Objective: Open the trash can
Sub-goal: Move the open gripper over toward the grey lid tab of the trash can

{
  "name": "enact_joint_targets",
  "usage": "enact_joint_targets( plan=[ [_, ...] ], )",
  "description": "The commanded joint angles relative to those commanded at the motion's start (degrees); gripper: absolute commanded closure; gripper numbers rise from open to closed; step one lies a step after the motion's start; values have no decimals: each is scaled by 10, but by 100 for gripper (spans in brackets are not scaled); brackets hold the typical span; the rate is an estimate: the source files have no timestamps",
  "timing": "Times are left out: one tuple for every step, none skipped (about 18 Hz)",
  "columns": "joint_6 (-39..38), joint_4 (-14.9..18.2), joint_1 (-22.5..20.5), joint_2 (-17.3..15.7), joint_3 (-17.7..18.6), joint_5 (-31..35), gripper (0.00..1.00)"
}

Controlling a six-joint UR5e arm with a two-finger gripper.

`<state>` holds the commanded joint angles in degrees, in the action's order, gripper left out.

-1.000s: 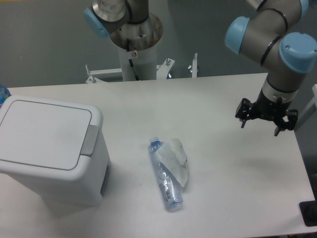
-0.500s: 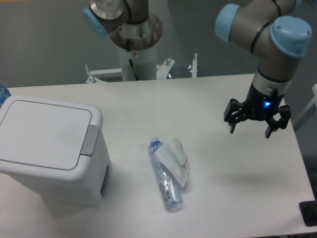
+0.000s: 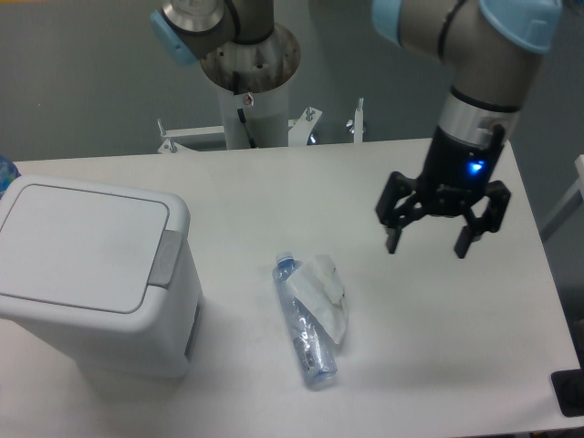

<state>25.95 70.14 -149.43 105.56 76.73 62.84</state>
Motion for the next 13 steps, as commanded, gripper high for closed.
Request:
enact_joint_targets(
  plan=[
    [-17, 0, 16, -1, 0, 0, 0],
    [-33, 0, 31, -3, -1, 1, 0],
    [-49, 0, 43, -9, 3, 1, 0],
    [-57, 0, 56, -17, 10, 2, 0],
    [-62, -1, 66, -19, 16, 2, 0],
    [-66, 0, 76, -24, 19, 1, 0],
    [-74, -1, 88, -25, 25, 3, 0],
    [-80, -3, 95, -26, 27, 3, 0],
    [-87, -4, 100, -29, 30, 3, 0],
    [-97, -5, 113, -35, 32, 4, 0],
    [-102, -11, 122, -41, 35, 6, 0],
    [-103, -23, 124, -43, 42, 7, 0],
    [-104, -42, 126, -43, 50, 7, 0]
  ],
)
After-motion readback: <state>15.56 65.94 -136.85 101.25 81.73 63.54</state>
